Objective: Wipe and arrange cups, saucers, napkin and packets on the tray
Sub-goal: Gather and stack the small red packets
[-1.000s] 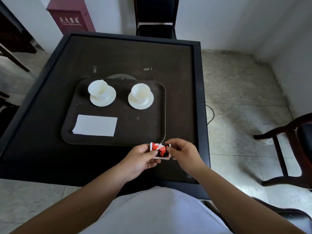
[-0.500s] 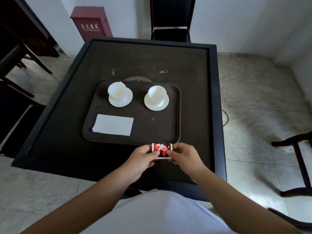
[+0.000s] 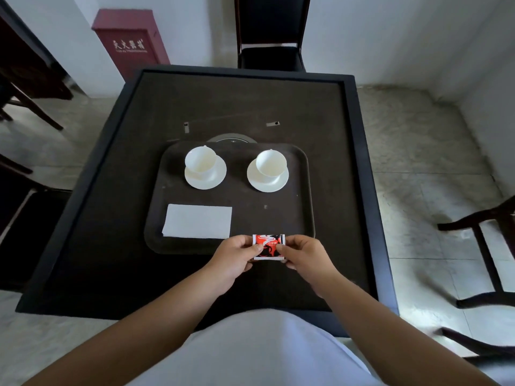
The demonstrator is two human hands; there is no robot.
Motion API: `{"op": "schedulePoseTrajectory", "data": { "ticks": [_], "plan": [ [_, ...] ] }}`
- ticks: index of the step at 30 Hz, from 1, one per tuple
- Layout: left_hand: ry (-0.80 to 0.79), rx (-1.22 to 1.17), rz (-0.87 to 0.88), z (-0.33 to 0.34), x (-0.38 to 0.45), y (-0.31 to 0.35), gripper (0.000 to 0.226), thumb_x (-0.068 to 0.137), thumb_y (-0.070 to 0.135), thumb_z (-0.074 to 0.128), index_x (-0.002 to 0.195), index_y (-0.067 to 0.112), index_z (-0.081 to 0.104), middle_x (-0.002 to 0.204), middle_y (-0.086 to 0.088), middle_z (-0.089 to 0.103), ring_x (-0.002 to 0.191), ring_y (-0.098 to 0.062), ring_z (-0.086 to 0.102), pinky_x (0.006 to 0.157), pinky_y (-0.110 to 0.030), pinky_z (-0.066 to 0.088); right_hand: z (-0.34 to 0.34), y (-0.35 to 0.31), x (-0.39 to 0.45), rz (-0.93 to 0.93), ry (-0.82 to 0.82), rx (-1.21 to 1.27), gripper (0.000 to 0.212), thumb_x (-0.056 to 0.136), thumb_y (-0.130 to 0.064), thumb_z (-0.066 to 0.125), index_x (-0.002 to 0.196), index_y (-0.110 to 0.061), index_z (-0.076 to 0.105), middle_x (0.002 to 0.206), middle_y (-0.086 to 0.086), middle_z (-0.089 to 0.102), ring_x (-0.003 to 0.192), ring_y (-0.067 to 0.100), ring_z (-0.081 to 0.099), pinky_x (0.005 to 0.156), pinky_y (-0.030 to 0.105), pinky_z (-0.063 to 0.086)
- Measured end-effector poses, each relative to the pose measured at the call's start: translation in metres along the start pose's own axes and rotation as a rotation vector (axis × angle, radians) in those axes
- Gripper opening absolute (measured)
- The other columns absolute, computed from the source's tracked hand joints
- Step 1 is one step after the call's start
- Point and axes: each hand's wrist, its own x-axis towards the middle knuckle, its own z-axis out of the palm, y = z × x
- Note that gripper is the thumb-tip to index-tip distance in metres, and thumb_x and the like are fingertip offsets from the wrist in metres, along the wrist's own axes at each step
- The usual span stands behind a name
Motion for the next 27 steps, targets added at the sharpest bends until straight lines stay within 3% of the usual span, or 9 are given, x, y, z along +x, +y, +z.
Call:
{"op": "schedulePoseTrajectory", "data": {
  "ticks": [14, 17, 19, 24, 27],
  "plan": [
    [-0.027, 0.221, -0.038, -0.017, 0.07, 0.013, 0.019, 0.088, 0.025, 0.07, 0.106, 0.018, 0.069, 0.098, 0.002, 0.071, 0.091, -0.012, 0.066, 0.07, -0.025, 0.051, 0.012, -0.005, 0.067, 0.168, 0.106, -0.141, 0.003, 0.087, -0.024, 0.073, 0.085, -0.025, 0.072, 0.079, -0.002, 0.073, 0.072, 0.014, 0.067, 0.066, 0.03, 0.059],
    [0.02, 0.298, -0.029, -0.015, 0.083, 0.011, 0.011, 0.087, 0.02, 0.07, 0.098, 0.017, 0.069, 0.087, 0.002, 0.071, 0.081, -0.014, 0.066, 0.069, -0.028, 0.054, 0.012, -0.005, 0.08, 0.192, 0.125, -0.18, 0.004, 0.085, -0.026, 0.075, 0.083, -0.026, 0.072, 0.074, -0.006, 0.07, 0.064, 0.006, 0.063, 0.057, 0.023, 0.05],
    [0.055, 0.341, -0.028, -0.013, 0.091, 0.01, 0.01, 0.087, 0.02, 0.071, 0.096, 0.016, 0.069, 0.085, 0.003, 0.07, 0.08, -0.014, 0.066, 0.076, -0.034, 0.056, 0.013, -0.006, 0.089, 0.186, 0.14, -0.236, 0.007, 0.085, -0.029, 0.076, 0.08, -0.028, 0.071, 0.067, -0.01, 0.068, 0.058, 0.002, 0.059, 0.053, 0.02, 0.045],
    [0.111, 0.447, -0.006, -0.005, 0.11, 0.012, 0.008, 0.086, 0.024, 0.071, 0.084, 0.022, 0.064, 0.082, 0.002, 0.066, 0.083, -0.02, 0.066, 0.078, -0.037, 0.054, 0.01, -0.007, 0.108, 0.179, 0.163, -0.335, 0.009, 0.085, -0.033, 0.074, 0.08, -0.026, 0.071, 0.068, -0.005, 0.068, 0.055, 0.009, 0.058, 0.05, 0.023, 0.042],
    [0.118, 0.518, -0.007, -0.002, 0.118, 0.014, 0.009, 0.086, 0.025, 0.071, 0.09, 0.018, 0.067, 0.086, -0.001, 0.07, 0.083, -0.02, 0.067, 0.078, -0.034, 0.052, 0.008, -0.005, 0.116, 0.182, 0.173, -0.373, 0.012, 0.085, -0.034, 0.074, 0.076, -0.028, 0.069, 0.069, -0.003, 0.069, 0.054, 0.01, 0.059, 0.047, 0.024, 0.042]
  ]
}}
